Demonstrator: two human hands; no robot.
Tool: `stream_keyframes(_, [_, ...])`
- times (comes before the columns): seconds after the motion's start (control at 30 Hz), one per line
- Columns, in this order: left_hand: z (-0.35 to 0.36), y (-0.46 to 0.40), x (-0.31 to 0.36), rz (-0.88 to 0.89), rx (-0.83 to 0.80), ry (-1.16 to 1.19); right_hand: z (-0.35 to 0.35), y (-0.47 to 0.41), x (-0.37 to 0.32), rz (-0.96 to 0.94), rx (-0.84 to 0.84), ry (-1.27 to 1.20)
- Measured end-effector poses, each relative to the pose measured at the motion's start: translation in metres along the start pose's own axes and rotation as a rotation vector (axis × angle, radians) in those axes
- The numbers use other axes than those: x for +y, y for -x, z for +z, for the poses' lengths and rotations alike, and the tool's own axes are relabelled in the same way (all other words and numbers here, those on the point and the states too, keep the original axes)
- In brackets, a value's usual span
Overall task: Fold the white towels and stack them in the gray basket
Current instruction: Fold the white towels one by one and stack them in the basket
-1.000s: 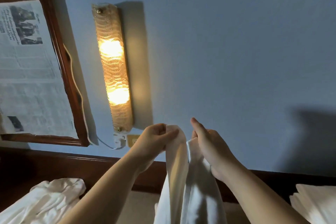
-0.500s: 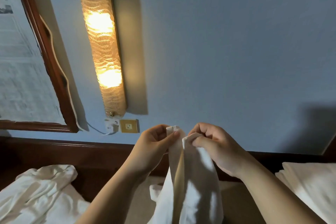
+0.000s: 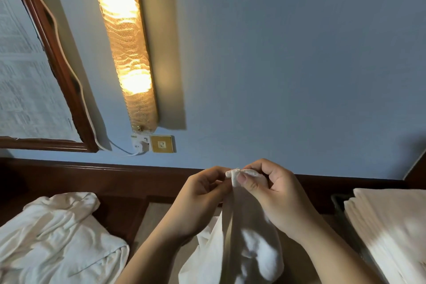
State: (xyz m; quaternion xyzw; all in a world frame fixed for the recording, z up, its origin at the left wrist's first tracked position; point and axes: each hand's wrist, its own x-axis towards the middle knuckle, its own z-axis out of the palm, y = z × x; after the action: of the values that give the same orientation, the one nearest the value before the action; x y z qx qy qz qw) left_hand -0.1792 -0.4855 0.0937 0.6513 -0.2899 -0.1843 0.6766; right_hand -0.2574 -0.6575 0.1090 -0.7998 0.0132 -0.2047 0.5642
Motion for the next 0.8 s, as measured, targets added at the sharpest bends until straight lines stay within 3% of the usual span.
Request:
stream_keyframes(0.3, [0.003, 0.006, -0.004, -0.029, -0.003, -0.012, 0.0, -0.004, 0.018, 0.048, 0.074, 0.094])
stream_keyframes(0.57, [0.015, 0.005, 0.003, 0.033, 0.186, -0.114, -0.011, -0.013, 0.015, 0.063, -0.081, 0.25])
stream_keyframes(0.8, [0.027, 0.004, -0.02, 0.094, 0.339, -0.159, -0.013, -0.01, 0.017, -0.042, -0.042, 0.422])
